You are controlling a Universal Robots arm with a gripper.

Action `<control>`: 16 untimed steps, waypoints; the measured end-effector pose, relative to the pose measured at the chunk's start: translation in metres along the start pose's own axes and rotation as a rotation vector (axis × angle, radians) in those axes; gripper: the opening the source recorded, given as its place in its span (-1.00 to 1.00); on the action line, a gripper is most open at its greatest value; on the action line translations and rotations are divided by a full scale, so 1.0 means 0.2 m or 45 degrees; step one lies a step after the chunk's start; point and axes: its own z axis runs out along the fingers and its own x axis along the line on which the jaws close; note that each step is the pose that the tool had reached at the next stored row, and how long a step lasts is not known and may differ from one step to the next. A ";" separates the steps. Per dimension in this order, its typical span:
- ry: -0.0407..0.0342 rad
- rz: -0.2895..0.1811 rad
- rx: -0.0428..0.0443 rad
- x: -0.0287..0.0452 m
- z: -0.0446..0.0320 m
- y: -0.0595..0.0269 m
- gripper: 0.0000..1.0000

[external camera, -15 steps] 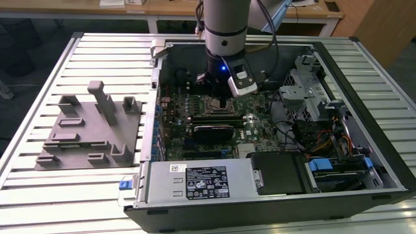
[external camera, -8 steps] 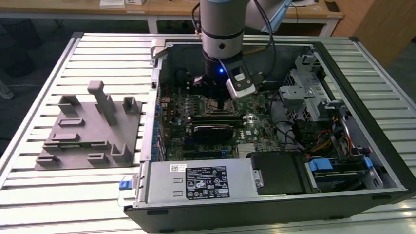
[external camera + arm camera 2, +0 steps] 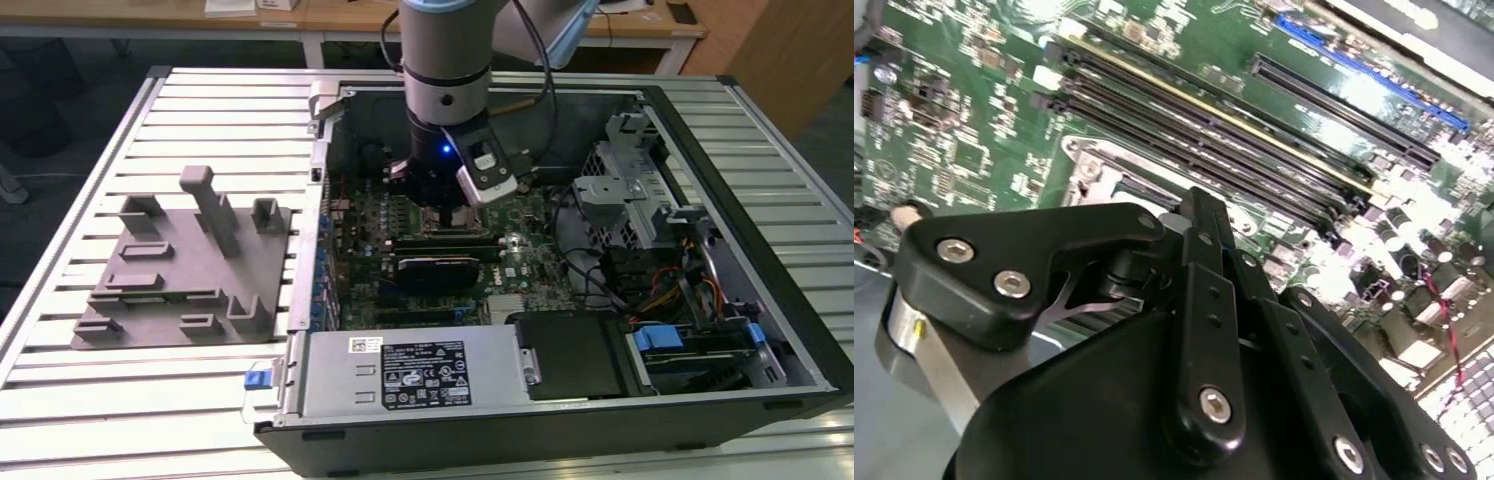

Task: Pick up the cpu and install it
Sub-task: 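Install the second cpu locking lever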

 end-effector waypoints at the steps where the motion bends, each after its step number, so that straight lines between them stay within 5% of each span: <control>1: 0.0002 -0.003 0.000 0.010 0.002 -0.001 -0.79; 5: 0.0008 -0.017 -0.001 0.043 0.009 -0.011 -0.79; 12: 0.0013 -0.027 -0.003 0.047 0.011 -0.014 -0.79; 16: 0.0019 -0.027 -0.012 0.052 0.013 -0.044 -0.79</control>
